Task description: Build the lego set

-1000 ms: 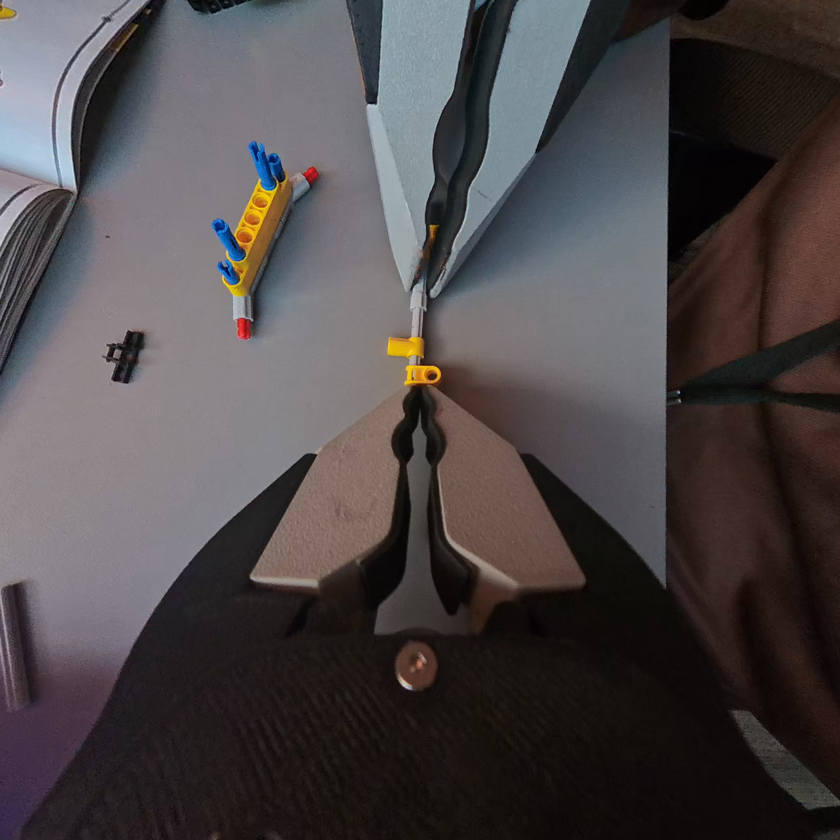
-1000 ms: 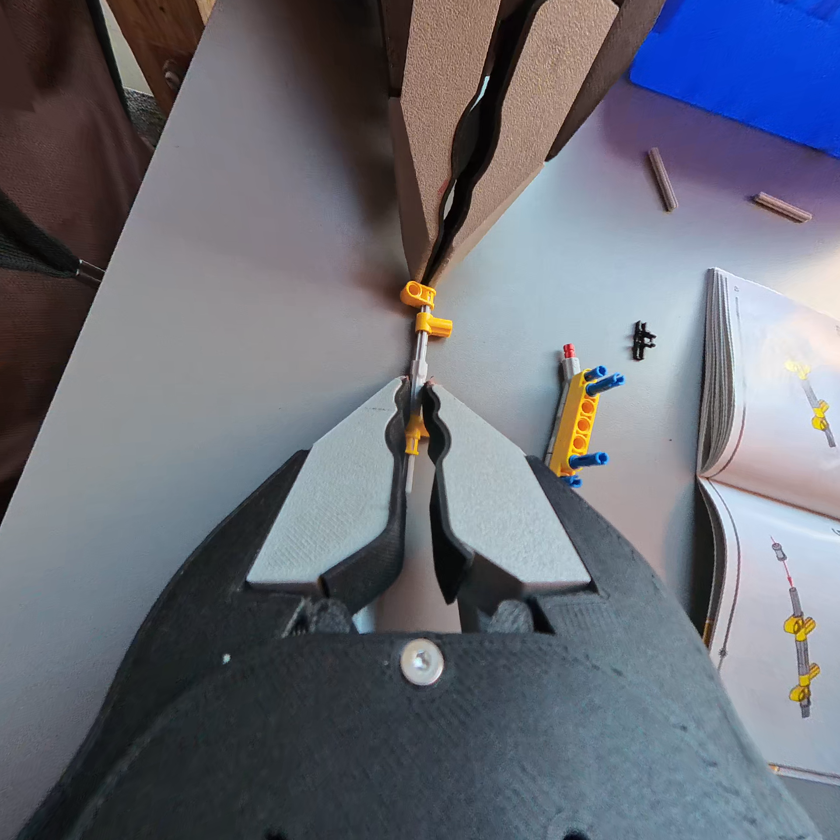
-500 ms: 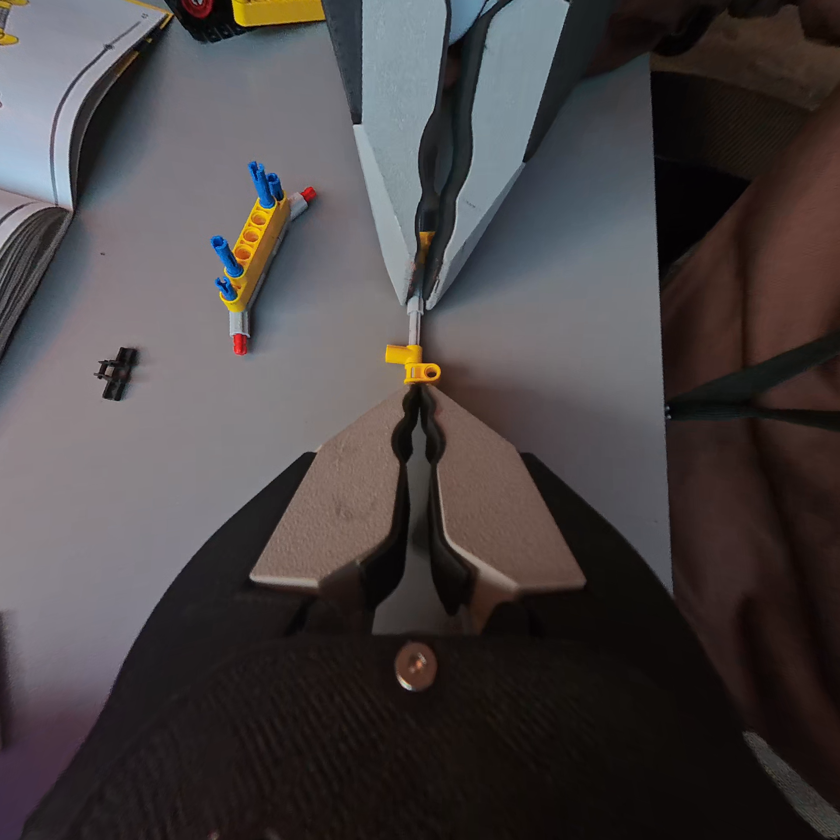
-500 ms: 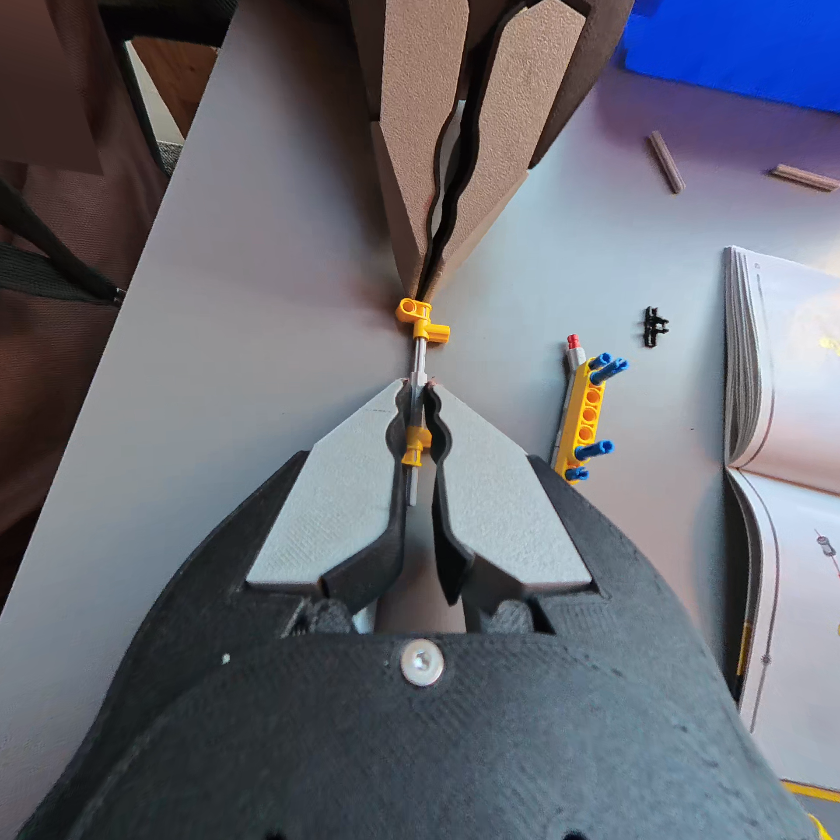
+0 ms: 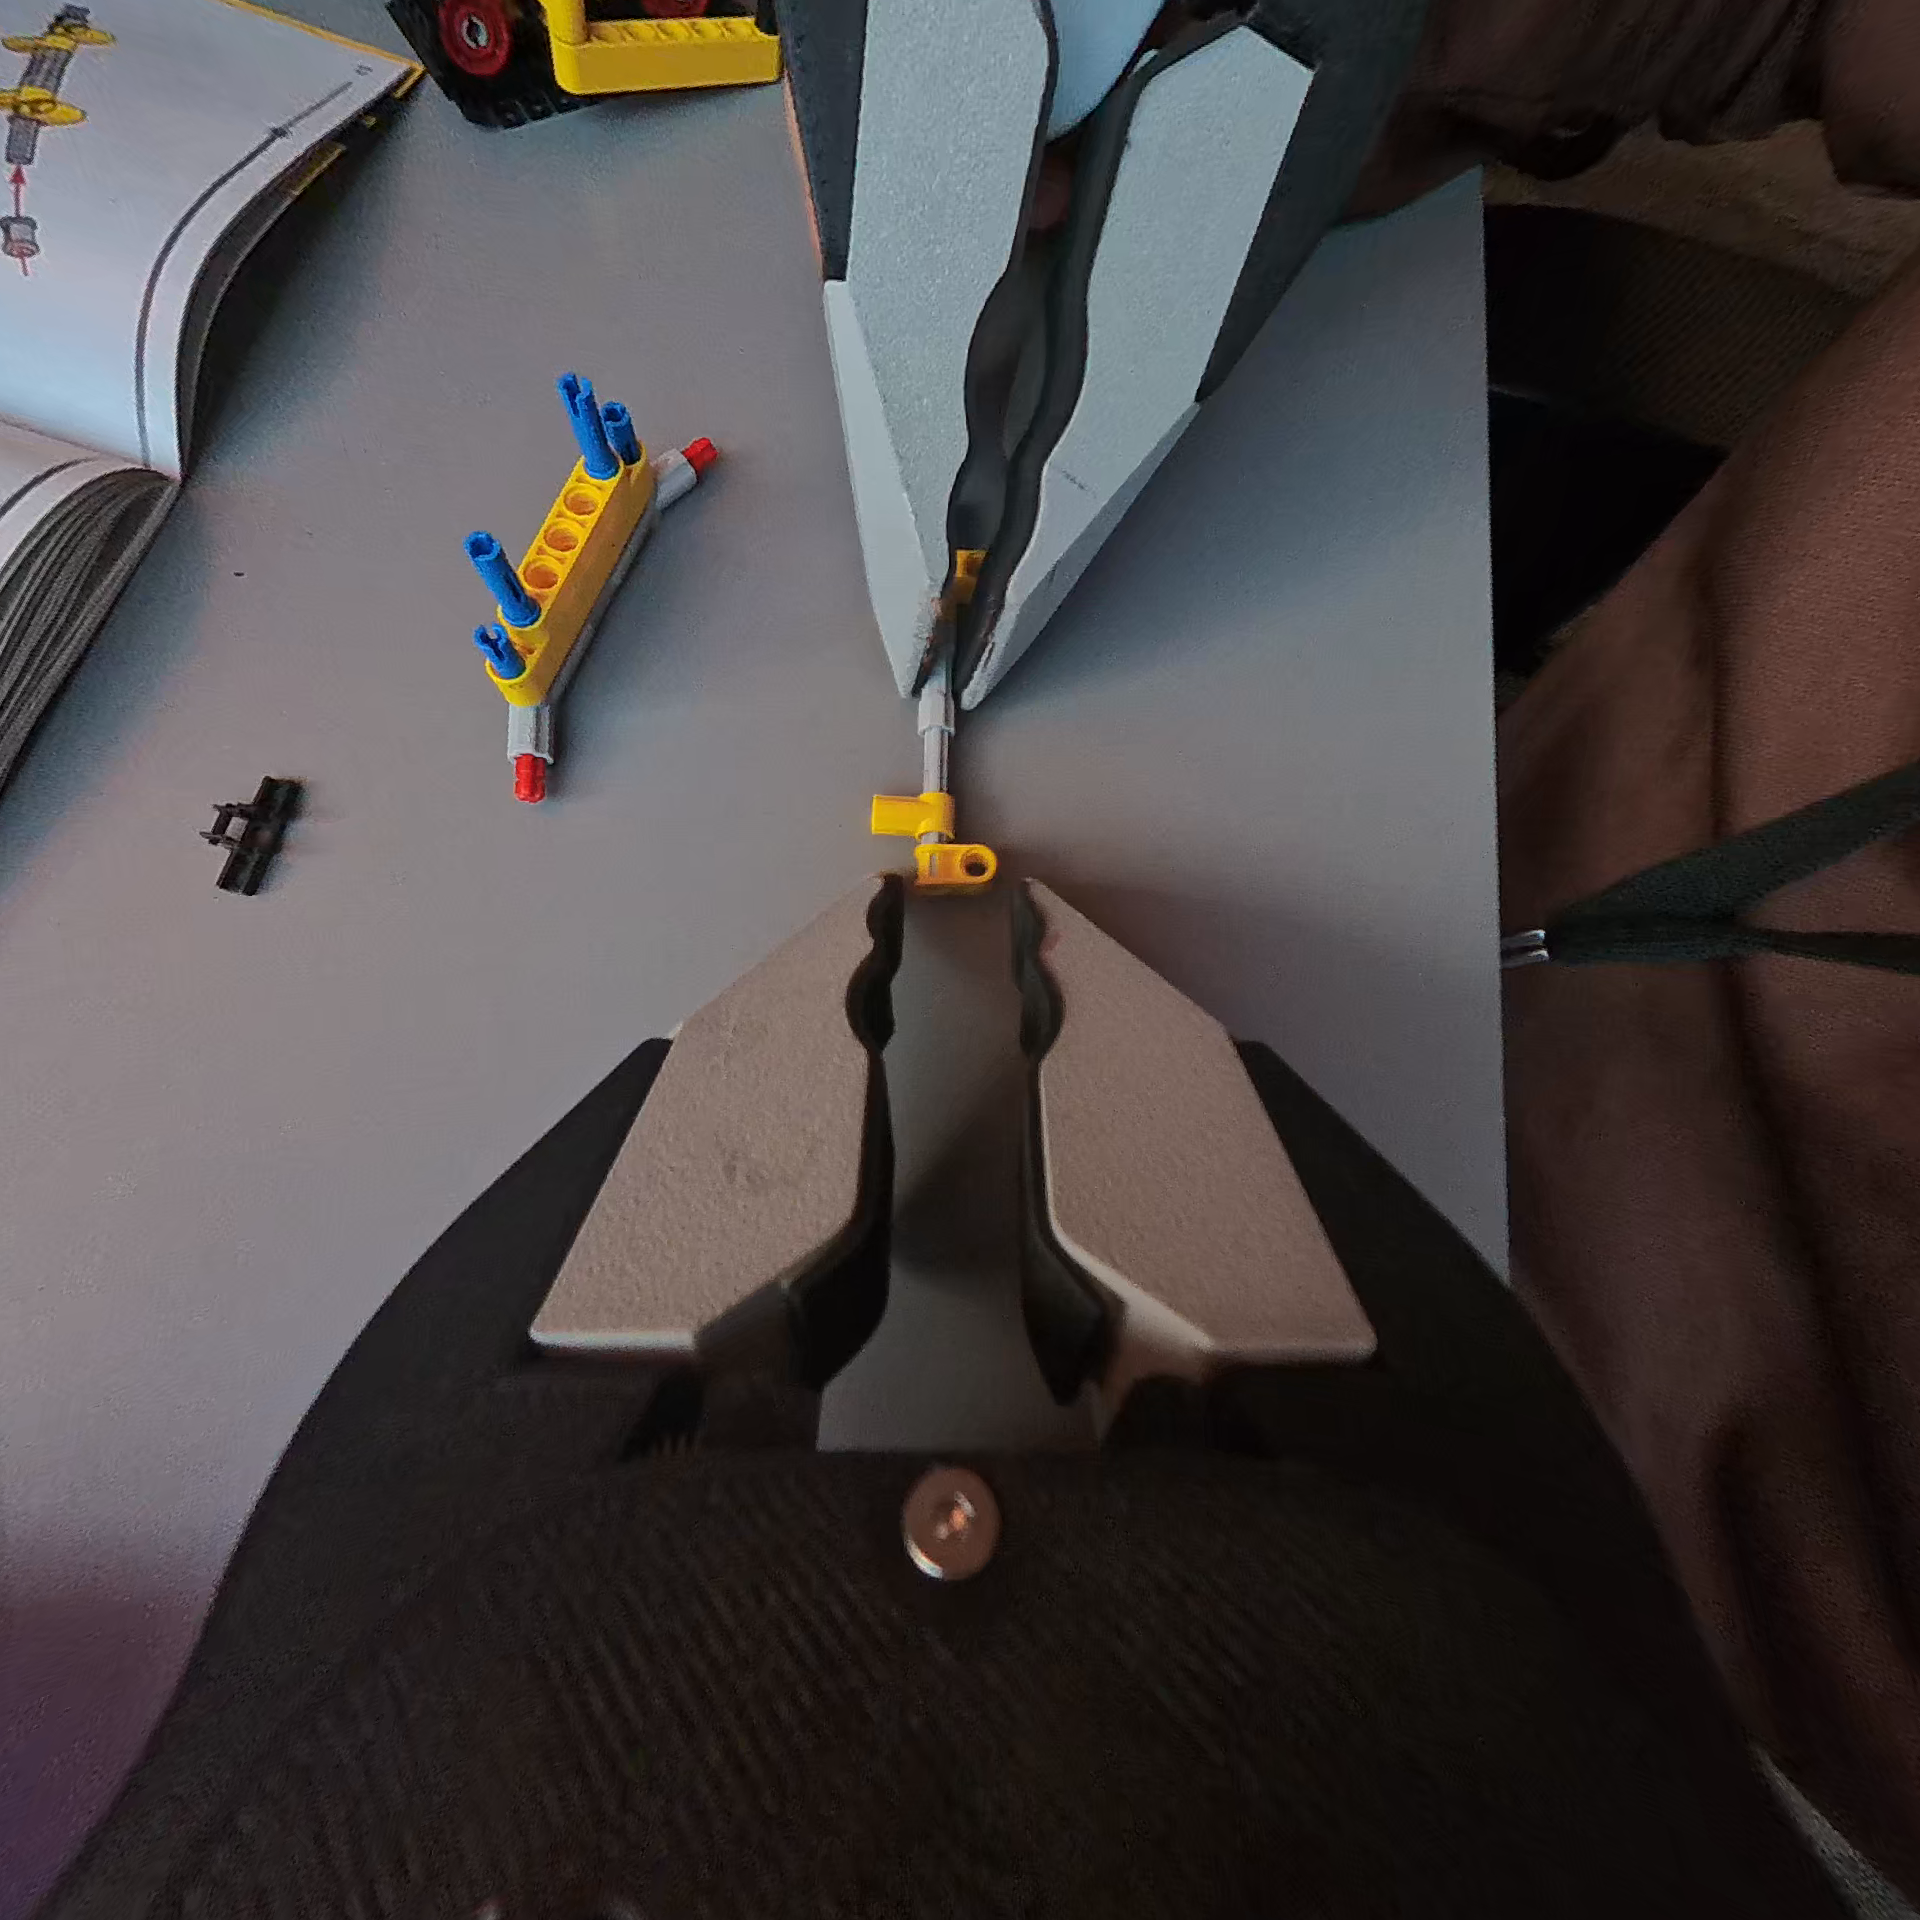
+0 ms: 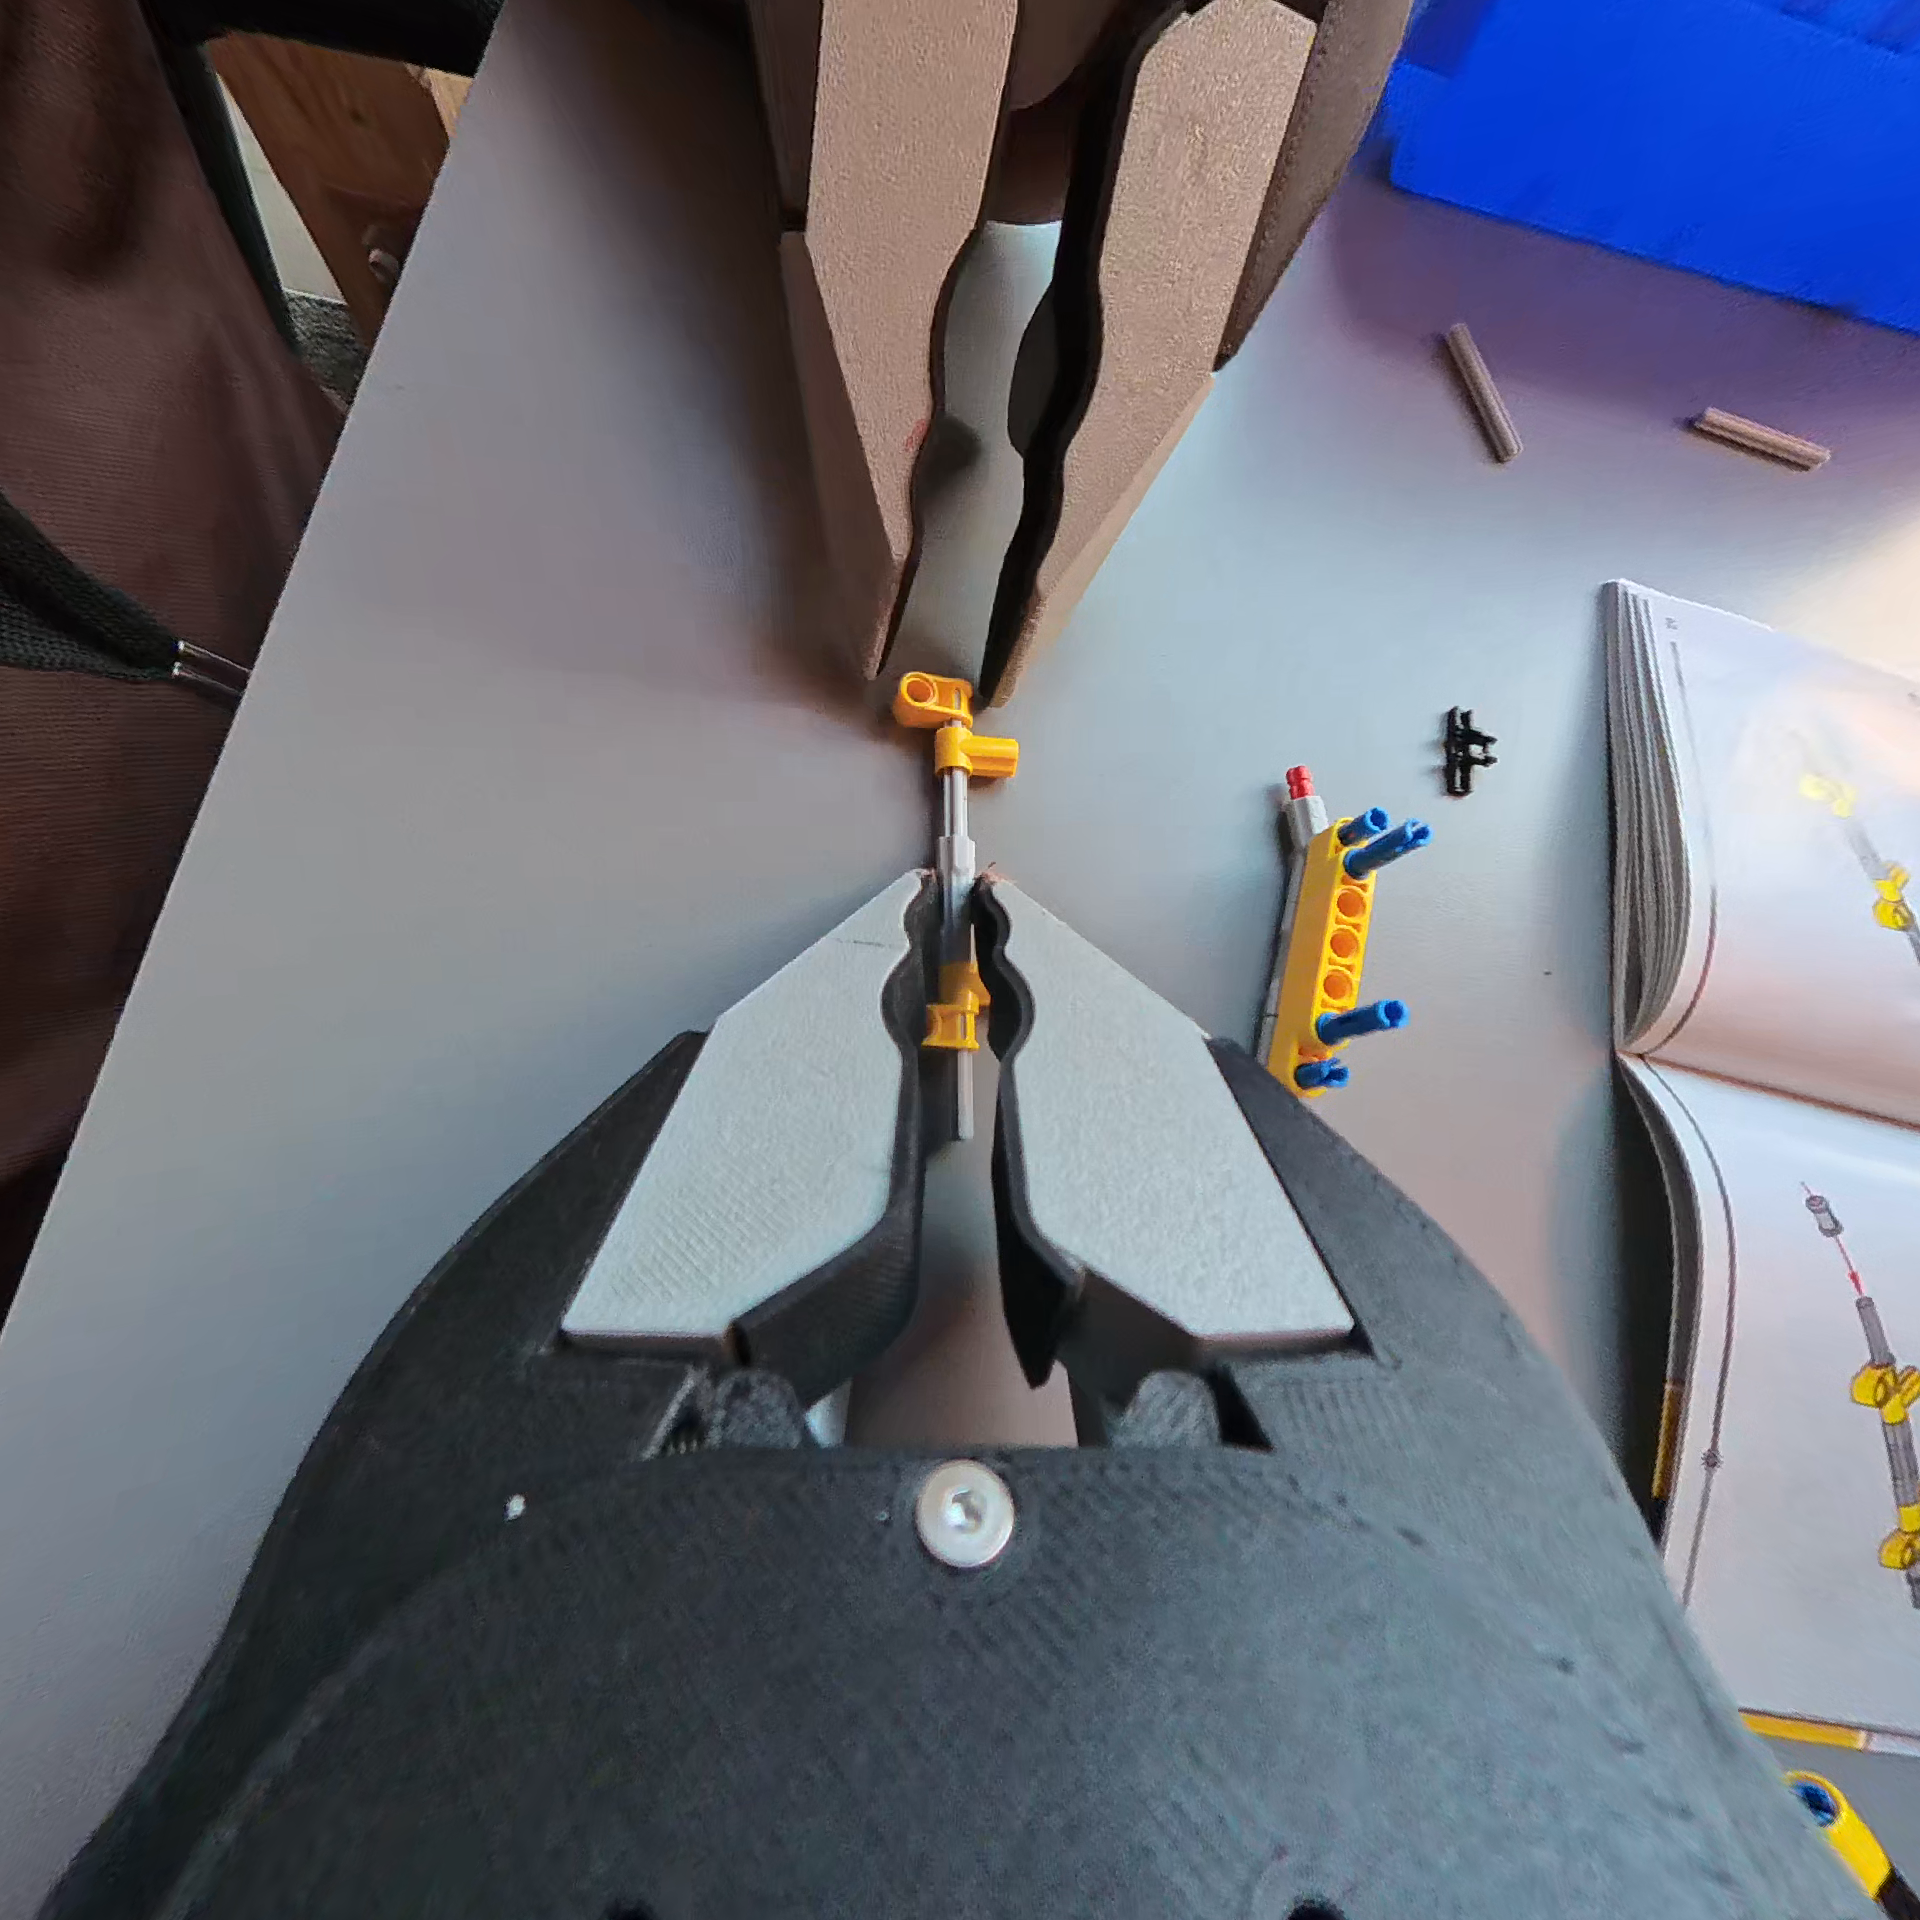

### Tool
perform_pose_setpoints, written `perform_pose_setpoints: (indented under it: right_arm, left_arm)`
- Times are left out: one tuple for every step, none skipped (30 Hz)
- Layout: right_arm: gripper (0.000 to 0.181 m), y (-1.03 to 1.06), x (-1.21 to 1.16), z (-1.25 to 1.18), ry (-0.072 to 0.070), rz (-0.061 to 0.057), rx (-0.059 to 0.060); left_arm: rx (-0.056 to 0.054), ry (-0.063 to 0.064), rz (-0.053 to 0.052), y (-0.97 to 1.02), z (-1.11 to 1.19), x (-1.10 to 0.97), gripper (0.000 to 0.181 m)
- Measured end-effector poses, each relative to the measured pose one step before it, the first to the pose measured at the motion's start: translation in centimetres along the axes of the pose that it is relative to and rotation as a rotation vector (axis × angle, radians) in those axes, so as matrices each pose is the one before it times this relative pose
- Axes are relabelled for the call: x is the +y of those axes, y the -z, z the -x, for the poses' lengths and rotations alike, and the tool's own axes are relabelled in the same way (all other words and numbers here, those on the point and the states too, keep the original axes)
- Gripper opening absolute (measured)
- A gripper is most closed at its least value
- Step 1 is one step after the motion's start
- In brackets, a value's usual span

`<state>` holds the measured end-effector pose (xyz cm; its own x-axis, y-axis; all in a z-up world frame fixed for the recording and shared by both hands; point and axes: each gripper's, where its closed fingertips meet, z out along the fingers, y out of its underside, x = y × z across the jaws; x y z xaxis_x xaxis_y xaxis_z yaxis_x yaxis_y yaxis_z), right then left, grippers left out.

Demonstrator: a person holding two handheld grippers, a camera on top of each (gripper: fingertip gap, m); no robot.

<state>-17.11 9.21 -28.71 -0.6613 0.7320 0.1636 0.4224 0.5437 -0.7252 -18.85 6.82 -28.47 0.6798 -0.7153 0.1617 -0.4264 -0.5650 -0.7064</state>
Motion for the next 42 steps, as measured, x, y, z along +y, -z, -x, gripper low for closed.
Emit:
perform_pose_setpoints:
  right_arm:
    - [0.004, -0.012, 0.003, -0.001, -0.0046, -0.0002, -0.0026]
    - [0.004, -0.008, -0.003, -0.006, -0.0064, -0.0006, -0.004]
    - [0.003, -0.009, 0.014, 0.004, -0.0067, 0.0001, -0.0044]
    - [0.003, 0.004, 0.006, 0.007, -0.0003, 0.0, -0.0009]
    - [0.003, -0.001, 0.003, 0.003, 0.0039, 0.0003, 0.0025]
    - [0.003, -0.002, -0.005, 0.003, 0.0044, -0.0002, 0.0032]
    - [0.003, -0.02, -0.005, -0.001, 0.0035, 0.0, 0.0032]
    - [0.003, -0.013, -0.012, -0.007, 0.0034, 0.0, 0.0034]
    - [0.003, -0.017, 0.0, 0.005, 0.0025, 0.0004, 0.0032]
    - [0.003, -0.018, -0.015, 0.009, 0.0017, 0.0002, 0.0027]
    - [0.003, -0.006, -0.013, 0.006, 0.0015, -0.0001, 0.0008]
    - [0.003, -0.005, -0.003, 0.014, -0.0011, -0.0003, -0.0014]
    - [0.003, 0.0, -0.001, -0.001, -0.0032, -0.0003, -0.003]
    - [0.003, 0.002, -0.003, 0.0, -0.0024, -0.0003, -0.0024]
    - [0.003, 0.001, 0.005, 0.015, -0.0012, -0.0001, -0.002]
    - [0.003, 0.007, 0.006, 0.02, 0.0, 0.0001, -0.001]
    - [0.003, 0.002, 0.004, 0.001, -0.0002, 0.0003, 0.0001]
    - [0.003, -0.002, 0.012, 0.035, -0.0005, 0.0004, -0.0011]
    - [0.003, -0.005, 0.001, 0.035, -0.0009, 0.0016, 0.0001]
    - [0.003, 0.0, 0.002, 0.011, 0.0035, 0.0012, 0.0041]
    - [0.003, -0.003, 0.018, -0.008, 0.0017, 0.0005, 0.0029]
    - [0.003, 0.001, 0.014, -0.005, -0.004, -0.0001, -0.0016]
    - [0.003, 0.0, 0.005, -0.008, 0.0004, 0.0003, -0.0006]
    - [0.003, -0.011, -0.001, 0.002, 0.0036, 0.0003, 0.0002]
    - [0.003, -0.002, 0.002, 0.003, 0.0057, 0.0003, 0.0006]
    - [0.003, 0.003, 0.004, 0.009, 0.0015, -0.0001, -0.0019]
    - [0.003, 0.007, 0.002, -0.002, -0.0005, 0.0001, -0.0022]
    - [0.003, -0.003, 0.005, -0.001, -0.0015, 0.0002, -0.0012]
    - [0.003, 0.001, 0.007, -0.011, -0.001, 0.0004, 0.0003]
    - [0.003, -0.001, 0.004, -0.015, 0.0027, 0.0005, 0.0033]
    - [0.003, -0.001, 0.011, 0.002, 0.0005, 0.0, 0.0002]
    - [0.003, 0.003, -0.002, -0.016, -0.0007, -0.0003, -0.0021]
    - [0.003, -0.028, -0.019, -0.016, 0.0015, -0.0013, -0.0005]
    - [0.003, -0.169, -0.182, 0.166, 0.0097, -0.0028, -0.0068]
    - [0.004, -0.2, -0.241, 0.26, 0.0176, 0.0057, -0.0063]
    - [0.003, 0.039, 0.029, -0.064, 0.0, -0.0043, 0.0016]
    - [0.003, 0.071, 0.091, -0.15, -0.0204, -0.0029, -0.0009]
    - [0.003, -0.018, 0.005, -0.075, -0.0041, -0.0006, 0.0035]
    - [0.003, 0.003, -0.008, 0.003, -0.0032, -0.0005, -0.0054]
    - [0.003, 0.029, -0.008, 0.009, -0.0112, -0.0022, -0.0127]
    - [0.003, 0.003, -0.001, -0.082, -0.0092, -0.001, -0.0013]
    - [0.004, -0.01, -0.017, -0.134, -0.0002, -0.0009, 0.0102]
  left_arm:
    - [0.003, 0.0018, 0.0007, -0.012, -0.114, 0.035, 0.015]
    - [-0.0087, 0.0026, -0.0031, -0.037, 0.063, 0.022, 0.01]
    - [-0.006, 0.0, -0.0051, -0.014, 0.044, -0.014, 0.01]
    - [-0.0003, 0.0072, -0.0024, -0.008, -0.003, -0.021, 0.01]
    - [0.0025, 0.0103, -0.002, -0.01, 0.0, -0.021, 0.01]
    - [0.0016, 0.0061, -0.0025, 0.003, -0.008, -0.015, 0.01]
    - [-0.002, 0.0022, -0.0016, 0.017, 0.033, -0.001, 0.01]
    - [-0.0048, -0.0001, -0.0013, 0.021, 0.045, 0.002, 0.01]
    - [-0.0041, -0.0004, -0.002, 0.022, 0.018, 0.016, 0.01]
    - [-0.0023, 0.0025, -0.0019, 0.025, 0.011, 0.025, 0.01]
    - [-0.0013, 0.0047, -0.002, 0.019, -0.001, 0.0, 0.01]
    - [0.0015, 0.0029, -0.002, 0.002, -0.034, -0.015, 0.011]
    - [-0.0011, 0.0006, -0.0002, -0.013, -0.003, -0.01, 0.011]
    - [-0.0008, -0.0009, 0.0002, -0.026, -0.013, -0.029, 0.011]
    - [0.0011, -0.0017, 0.0007, -0.019, -0.031, -0.006, 0.011]
    - [0.0013, -0.002, 0.0005, -0.021, -0.024, 0.003, 0.011]
    - [-0.0009, -0.0019, 0.0002, -0.008, -0.009, 0.002, 0.012]
    - [-0.001, -0.0041, 0.0009, -0.012, -0.027, 0.012, 0.011]
    - [-0.0029, -0.008, 0.0022, -0.016, -0.024, 0.014, 0.011]
    - [-0.006, -0.0082, 0.0016, -0.015, 0.014, 0.011, 0.011]
    - [-0.0065, -0.0034, 0.0021, -0.029, 0.016, -0.006, 0.011]
    - [-0.0026, -0.002, 0.0017, -0.023, 0.008, -0.001, 0.011]
    - [0.0034, 0.0025, 0.0013, -0.011, -0.003, -0.014, 0.011]
    - [0.0071, 0.0033, 0.0017, -0.023, 0.004, -0.022, 0.011]
    - [0.0102, -0.0004, 0.0027, -0.028, 0.008, -0.025, 0.01]
    - [0.013, 0.004, 0.0027, -0.035, 0.01, -0.036, 0.01]
    - [0.0139, 0.0044, 0.0022, -0.024, 0.008, -0.037, 0.01]
    - [0.01, 0.0034, 0.0019, -0.045, -0.013, -0.042, 0.01]
    - [0.0036, -0.0028, 0.0011, -0.053, -0.021, -0.033, 0.01]
    - [0.0011, -0.0041, -0.0001, -0.043, -0.043, -0.041, 0.01]
    - [0.0003, -0.0025, -0.0004, -0.045, -0.043, -0.046, 0.01]
    - [-0.0007, -0.0005, 0.0005, -0.059, -0.032, -0.041, 0.01]
    - [0.0005, -0.0014, -0.0028, -0.149, -0.052, -0.122, 0.009]
    - [-0.0004, -0.0127, 0.0005, -0.344, -0.193, -0.267, 0.009]
    - [-0.0084, -0.0288, 0.0133, -0.255, -0.172, -0.188, 0.009]
    - [-0.002, -0.007, 0.0048, -0.016, 0.082, 0.017, 0.01]
    - [0.0162, 0.0393, -0.0225, -0.037, 0.131, -0.088, 0.01]
    - [0.0142, 0.0236, -0.0004, 0.04, 0.055, 0.005, 0.01]
    - [-0.0049, -0.0078, 0.0002, -0.01, -0.007, -0.013, 0.01]
    - [-0.0109, -0.014, -0.0003, -0.039, -0.011, -0.011, 0.01]
    - [-0.0112, -0.0051, -0.0015, -0.01, 0.071, -0.018, 0.01]
    - [-0.0049, 0.0012, -0.0016, 0.013, 0.088, -0.006, 0.01]
